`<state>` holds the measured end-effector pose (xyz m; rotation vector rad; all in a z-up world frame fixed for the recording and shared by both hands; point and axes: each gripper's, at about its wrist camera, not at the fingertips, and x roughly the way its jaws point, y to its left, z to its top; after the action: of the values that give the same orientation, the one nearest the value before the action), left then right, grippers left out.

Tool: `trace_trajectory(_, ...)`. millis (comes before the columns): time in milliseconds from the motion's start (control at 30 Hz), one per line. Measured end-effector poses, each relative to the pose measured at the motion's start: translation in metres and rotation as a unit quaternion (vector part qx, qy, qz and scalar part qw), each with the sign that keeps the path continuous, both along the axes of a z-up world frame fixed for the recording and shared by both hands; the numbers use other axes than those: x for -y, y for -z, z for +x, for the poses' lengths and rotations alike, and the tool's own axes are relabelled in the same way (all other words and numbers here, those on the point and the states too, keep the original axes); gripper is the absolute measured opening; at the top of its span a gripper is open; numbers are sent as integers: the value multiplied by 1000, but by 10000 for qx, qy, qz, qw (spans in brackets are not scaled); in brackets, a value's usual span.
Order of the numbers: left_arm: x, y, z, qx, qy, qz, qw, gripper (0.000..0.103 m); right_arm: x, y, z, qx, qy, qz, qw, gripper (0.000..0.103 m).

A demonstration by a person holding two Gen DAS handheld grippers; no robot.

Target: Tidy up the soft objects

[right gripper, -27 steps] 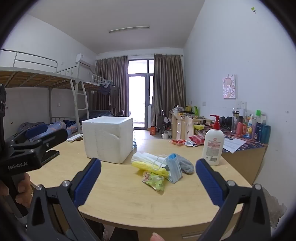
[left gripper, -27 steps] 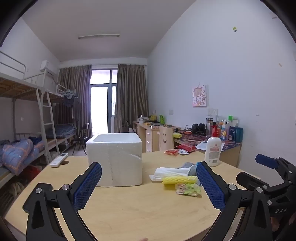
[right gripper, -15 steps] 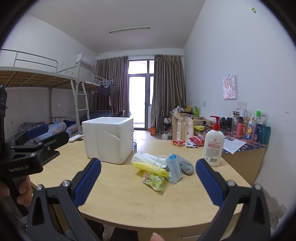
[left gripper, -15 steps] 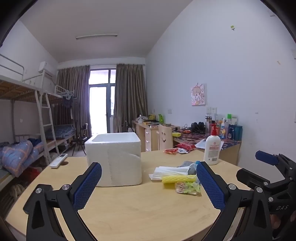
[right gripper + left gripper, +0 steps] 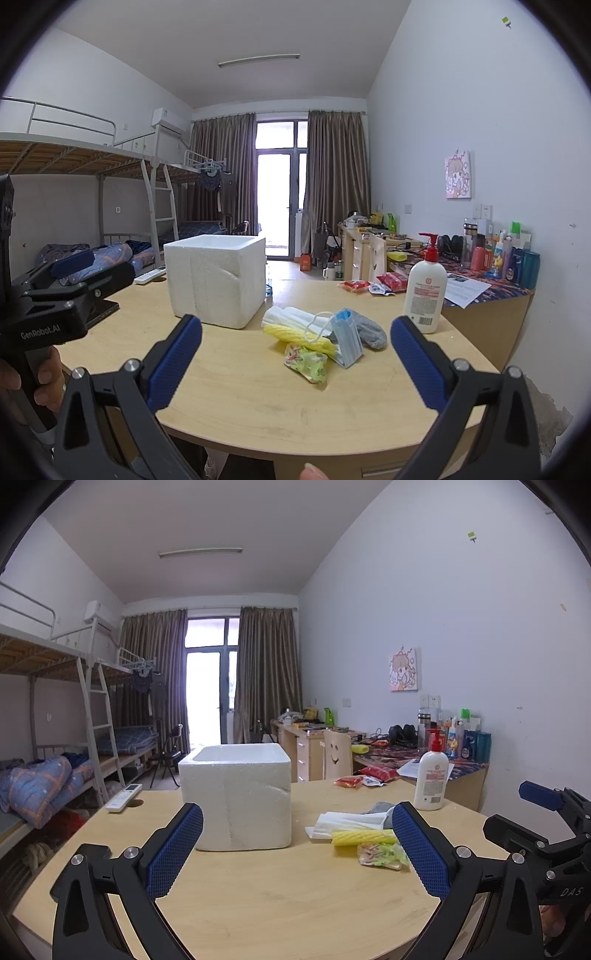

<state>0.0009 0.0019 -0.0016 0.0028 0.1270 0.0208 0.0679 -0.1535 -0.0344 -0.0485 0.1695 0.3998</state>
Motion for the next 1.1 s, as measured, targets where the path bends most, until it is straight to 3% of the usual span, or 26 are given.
trace_trajectory(1100, -4, -4, -2, -5, -61, 38, 10000, 102, -6, 2, 1, -23, -41, -70, 10000, 103)
